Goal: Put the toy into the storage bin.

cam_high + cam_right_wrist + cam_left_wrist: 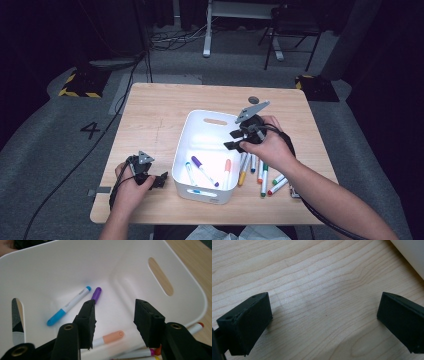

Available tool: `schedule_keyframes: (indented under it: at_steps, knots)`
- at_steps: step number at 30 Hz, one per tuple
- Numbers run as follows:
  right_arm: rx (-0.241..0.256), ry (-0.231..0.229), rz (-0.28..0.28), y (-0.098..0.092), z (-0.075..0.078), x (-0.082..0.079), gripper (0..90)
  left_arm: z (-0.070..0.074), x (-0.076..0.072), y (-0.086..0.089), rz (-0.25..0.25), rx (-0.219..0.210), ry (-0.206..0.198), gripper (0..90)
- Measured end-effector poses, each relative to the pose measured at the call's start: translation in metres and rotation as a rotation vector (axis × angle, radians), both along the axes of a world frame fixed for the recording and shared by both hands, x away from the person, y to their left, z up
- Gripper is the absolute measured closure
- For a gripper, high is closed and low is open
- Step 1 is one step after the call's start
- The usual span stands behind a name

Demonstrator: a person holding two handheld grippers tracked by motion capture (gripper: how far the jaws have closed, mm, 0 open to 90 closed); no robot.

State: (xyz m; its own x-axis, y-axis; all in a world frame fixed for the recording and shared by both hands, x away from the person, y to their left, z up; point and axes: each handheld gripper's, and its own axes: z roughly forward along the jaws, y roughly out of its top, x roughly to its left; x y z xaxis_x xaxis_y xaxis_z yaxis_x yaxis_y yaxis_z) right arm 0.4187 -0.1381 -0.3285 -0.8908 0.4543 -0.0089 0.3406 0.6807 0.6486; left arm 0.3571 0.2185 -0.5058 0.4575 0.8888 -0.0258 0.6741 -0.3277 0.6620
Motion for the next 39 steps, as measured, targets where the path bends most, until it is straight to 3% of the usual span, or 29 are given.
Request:
schedule_keyframes:
  at_steps: [4, 10, 17, 24, 29, 39]
  knots:
    - [-0.012, -0.025, -0.041, -0.019, -0.002, 0.004, 53.2, 0.0, 0.0, 0.0, -0.001, 0.001, 0.0, 0.1]
    - [0.036, -0.015, -0.099, -0.044, -0.003, 0.007, 54.6, 0.0, 0.0, 0.0, -0.001, -0.001, 0.001, 0.1]
    - [0.048, -0.017, -0.181, -0.071, -0.009, 0.017, 55.4, 0.0, 0.0, 0.0, -0.001, -0.001, 0.001, 0.1]
    - [0.024, 0.007, -0.238, -0.092, -0.028, 0.027, 55.6, 0.0, 0.0, 0.0, -0.001, -0.001, 0.0, 0.1]
    - [-0.042, 0.028, -0.258, -0.101, -0.051, 0.025, 54.3, 0.0, 0.001, 0.0, -0.007, -0.001, 0.005, 0.1]
    - [-0.08, 0.088, -0.285, -0.116, -0.091, 0.021, 53.5, 0.0, 0.001, 0.0, -0.009, 0.001, 0.007, 0.1]
